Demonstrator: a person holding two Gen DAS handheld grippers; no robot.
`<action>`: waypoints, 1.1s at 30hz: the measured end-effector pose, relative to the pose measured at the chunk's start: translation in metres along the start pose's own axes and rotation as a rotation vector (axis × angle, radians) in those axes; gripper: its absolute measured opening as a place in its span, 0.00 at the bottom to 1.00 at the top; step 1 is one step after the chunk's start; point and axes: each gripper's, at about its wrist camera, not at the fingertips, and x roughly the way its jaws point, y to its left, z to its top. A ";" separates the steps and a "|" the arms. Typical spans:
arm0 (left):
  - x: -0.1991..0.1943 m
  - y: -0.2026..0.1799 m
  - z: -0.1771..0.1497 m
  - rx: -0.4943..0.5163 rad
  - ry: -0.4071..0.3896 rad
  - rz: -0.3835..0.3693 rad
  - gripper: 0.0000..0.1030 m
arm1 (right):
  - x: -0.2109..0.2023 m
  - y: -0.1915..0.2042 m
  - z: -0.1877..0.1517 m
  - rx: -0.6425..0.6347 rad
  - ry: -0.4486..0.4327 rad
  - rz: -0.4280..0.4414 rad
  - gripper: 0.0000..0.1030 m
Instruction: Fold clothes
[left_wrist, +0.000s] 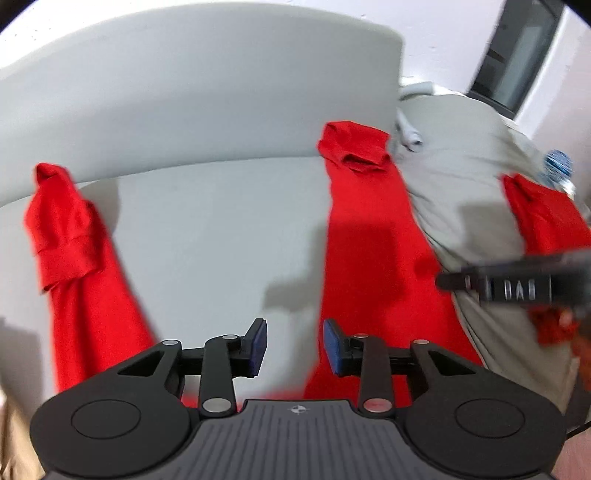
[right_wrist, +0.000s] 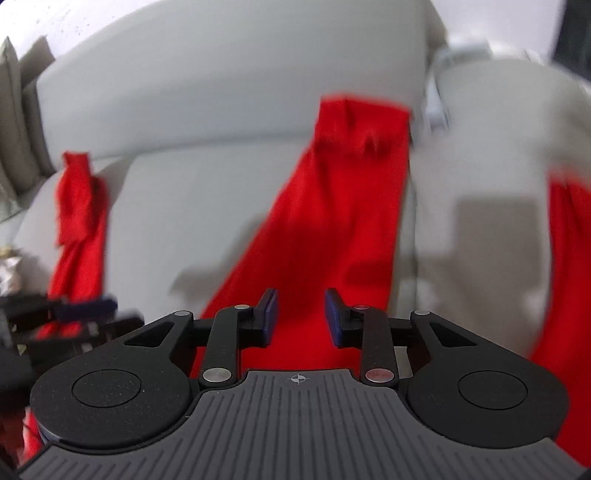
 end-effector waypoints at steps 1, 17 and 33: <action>-0.010 -0.002 -0.009 0.012 0.005 -0.003 0.31 | -0.006 -0.006 -0.008 0.006 0.010 -0.022 0.38; -0.063 -0.070 -0.179 0.139 0.085 0.053 0.32 | -0.066 -0.004 -0.176 0.046 0.133 -0.226 0.46; -0.092 -0.034 -0.177 0.010 0.002 0.090 0.31 | -0.082 0.058 -0.186 -0.095 0.076 0.102 0.30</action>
